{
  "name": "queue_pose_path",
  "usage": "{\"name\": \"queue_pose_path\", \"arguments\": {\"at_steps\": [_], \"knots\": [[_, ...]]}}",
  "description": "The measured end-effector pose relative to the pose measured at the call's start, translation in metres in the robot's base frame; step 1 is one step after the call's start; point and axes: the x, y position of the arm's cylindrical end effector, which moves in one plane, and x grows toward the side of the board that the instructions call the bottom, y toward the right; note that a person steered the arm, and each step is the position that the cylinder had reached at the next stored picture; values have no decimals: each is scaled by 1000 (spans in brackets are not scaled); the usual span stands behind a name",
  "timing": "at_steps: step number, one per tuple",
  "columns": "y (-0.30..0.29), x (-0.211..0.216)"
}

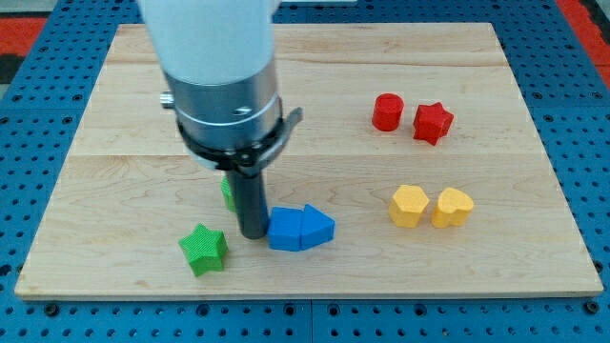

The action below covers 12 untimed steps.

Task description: Push the blue cube along with the blue triangle to the bottom right

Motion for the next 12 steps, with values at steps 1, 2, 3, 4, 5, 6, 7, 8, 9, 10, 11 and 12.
{"name": "queue_pose_path", "arguments": {"at_steps": [1, 2, 3, 4, 5, 6, 7, 8, 9, 10, 11, 12], "knots": [[13, -1], [26, -9], [48, -9], [60, -9], [68, -6], [84, -1], [111, 1], [116, 13], [126, 22], [160, 22], [171, 26], [129, 26]]}}
